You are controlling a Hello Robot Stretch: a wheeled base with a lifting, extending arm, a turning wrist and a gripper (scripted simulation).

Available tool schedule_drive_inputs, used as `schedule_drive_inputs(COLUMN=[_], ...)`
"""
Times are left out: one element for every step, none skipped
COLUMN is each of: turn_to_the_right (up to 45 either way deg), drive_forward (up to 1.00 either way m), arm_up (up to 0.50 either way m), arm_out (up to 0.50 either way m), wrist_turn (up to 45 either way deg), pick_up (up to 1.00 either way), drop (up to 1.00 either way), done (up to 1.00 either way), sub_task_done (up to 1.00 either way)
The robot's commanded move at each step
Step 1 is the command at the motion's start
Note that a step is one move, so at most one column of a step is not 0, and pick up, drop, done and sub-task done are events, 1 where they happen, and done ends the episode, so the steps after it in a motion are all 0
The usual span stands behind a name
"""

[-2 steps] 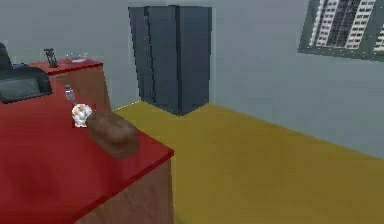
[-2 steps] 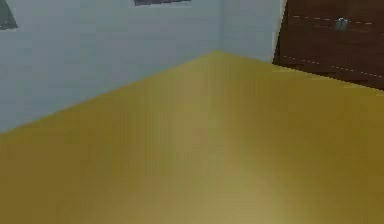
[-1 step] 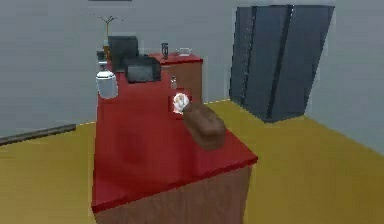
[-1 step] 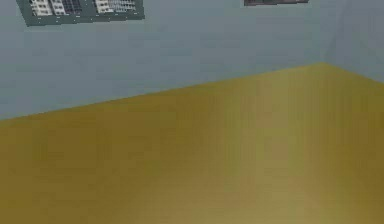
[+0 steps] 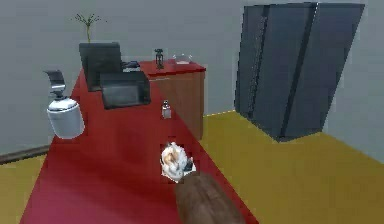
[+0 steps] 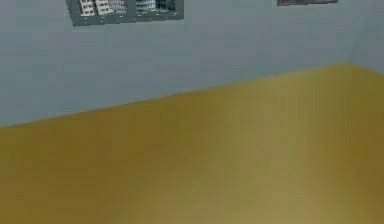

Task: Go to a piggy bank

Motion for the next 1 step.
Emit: schedule_drive_inputs(turn_to_the_right=[0.0], drive_forward=[0.0], arm_up=[0.0], arm_out=[0.0], wrist_turn=[0.0], pick_up=[0.0], drop=[0.0], done=[1.0], sub_task_done=[0.0])
